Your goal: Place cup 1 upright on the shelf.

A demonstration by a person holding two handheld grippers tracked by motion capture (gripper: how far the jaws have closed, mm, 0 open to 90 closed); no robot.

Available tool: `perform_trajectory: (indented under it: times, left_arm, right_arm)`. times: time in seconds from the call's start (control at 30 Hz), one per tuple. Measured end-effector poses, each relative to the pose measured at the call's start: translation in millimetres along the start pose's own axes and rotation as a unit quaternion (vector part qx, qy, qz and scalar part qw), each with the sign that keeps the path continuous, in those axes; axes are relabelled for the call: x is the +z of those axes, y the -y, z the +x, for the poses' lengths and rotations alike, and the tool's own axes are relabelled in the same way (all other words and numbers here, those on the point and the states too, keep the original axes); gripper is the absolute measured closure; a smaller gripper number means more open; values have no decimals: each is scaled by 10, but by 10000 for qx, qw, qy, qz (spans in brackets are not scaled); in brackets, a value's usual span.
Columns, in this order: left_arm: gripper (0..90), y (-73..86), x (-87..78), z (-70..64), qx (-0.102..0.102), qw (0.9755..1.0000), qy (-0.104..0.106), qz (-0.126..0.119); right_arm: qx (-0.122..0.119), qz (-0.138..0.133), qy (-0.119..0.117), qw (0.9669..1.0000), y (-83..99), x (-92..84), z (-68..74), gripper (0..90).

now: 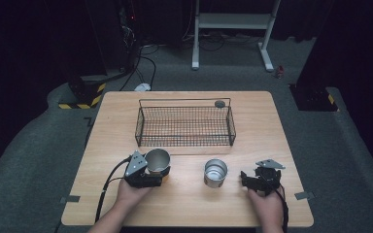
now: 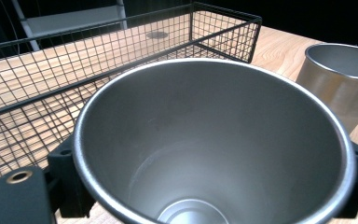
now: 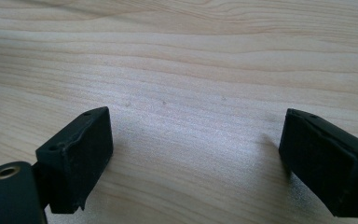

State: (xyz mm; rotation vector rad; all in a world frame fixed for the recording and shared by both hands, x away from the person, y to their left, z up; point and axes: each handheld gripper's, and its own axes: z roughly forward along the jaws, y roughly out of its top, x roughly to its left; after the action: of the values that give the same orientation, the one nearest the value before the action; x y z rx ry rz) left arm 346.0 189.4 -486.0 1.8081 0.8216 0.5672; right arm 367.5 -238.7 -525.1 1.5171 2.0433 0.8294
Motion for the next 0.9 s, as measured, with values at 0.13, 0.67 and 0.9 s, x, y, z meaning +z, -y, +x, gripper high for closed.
perform_trajectory:
  times: [0.13, 0.67, 0.9]
  left_arm:
    - [137, -12, -35, 27, -56, 10000, -17, -38]
    - [137, -22, -216, 176, -118, 9997, -157, -113]
    - [138, -34, -326, 278, -234, 9991, -293, -185]
  right_arm:
    - [0, -4, 2, 10000, 0, 1, 0, 97]
    - [0, 0, -2, 10000, 0, 0, 0, 97]
    - [1, -5, 1, 10000, 0, 1, 0, 97]
